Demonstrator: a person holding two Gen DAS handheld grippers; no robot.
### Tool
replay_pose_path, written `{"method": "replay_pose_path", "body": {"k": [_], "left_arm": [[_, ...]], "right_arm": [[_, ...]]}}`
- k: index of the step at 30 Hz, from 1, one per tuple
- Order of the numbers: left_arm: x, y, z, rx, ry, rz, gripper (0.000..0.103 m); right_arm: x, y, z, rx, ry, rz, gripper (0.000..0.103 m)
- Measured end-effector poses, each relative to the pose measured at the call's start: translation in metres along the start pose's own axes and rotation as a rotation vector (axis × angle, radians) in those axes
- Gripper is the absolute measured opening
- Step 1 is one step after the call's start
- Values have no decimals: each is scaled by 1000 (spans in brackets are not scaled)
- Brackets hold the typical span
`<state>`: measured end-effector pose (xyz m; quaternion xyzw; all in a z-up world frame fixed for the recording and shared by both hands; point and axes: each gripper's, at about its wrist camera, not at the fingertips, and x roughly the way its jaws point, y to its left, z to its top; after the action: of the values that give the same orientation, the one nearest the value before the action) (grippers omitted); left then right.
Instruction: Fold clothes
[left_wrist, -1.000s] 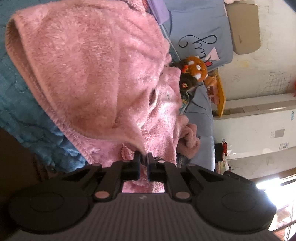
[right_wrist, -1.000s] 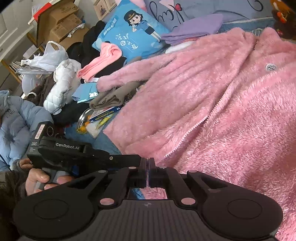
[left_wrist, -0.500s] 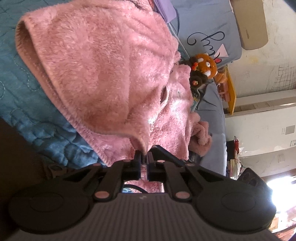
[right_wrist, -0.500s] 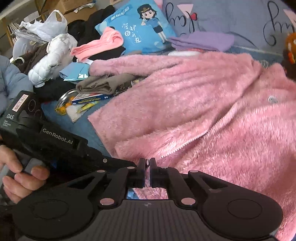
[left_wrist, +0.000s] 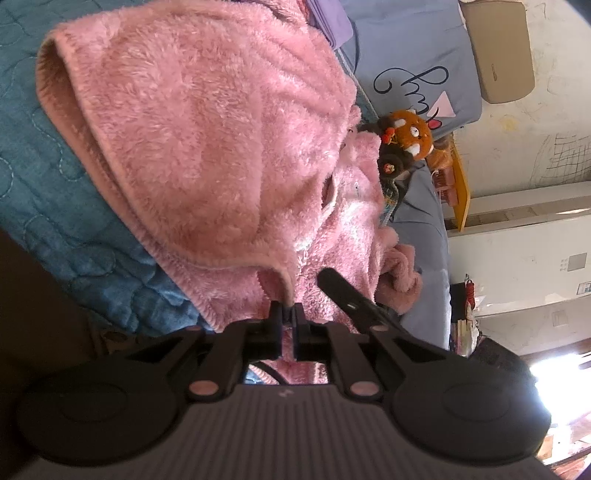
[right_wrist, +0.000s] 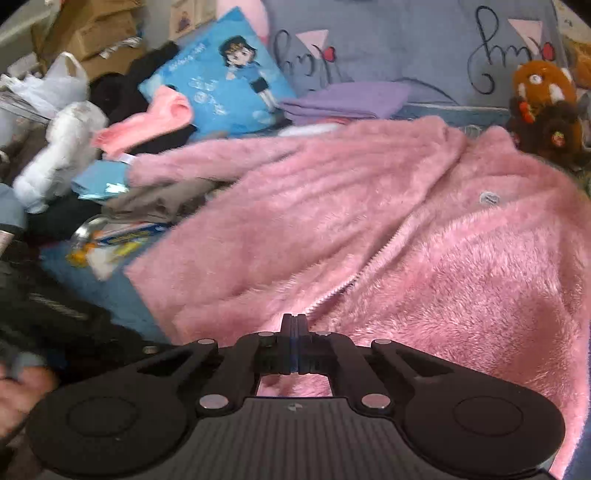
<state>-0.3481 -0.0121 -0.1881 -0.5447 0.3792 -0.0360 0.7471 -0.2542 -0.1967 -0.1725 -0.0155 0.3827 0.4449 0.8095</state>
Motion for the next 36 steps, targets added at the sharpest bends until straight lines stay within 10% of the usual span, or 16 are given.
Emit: {"method": "replay_pose_path", "body": {"k": [13,25,36], "left_arm": [[-4,0,0,14,5,17,5],[-4,1,1,5,5,18,5],[-3,0,1,5,4,23,5]], "right_arm": [[22,-28,17,-252,222,423,29],[26,-8,8,-454,257,431,27],[25,-9,-4,-353,214,343,30]]}}
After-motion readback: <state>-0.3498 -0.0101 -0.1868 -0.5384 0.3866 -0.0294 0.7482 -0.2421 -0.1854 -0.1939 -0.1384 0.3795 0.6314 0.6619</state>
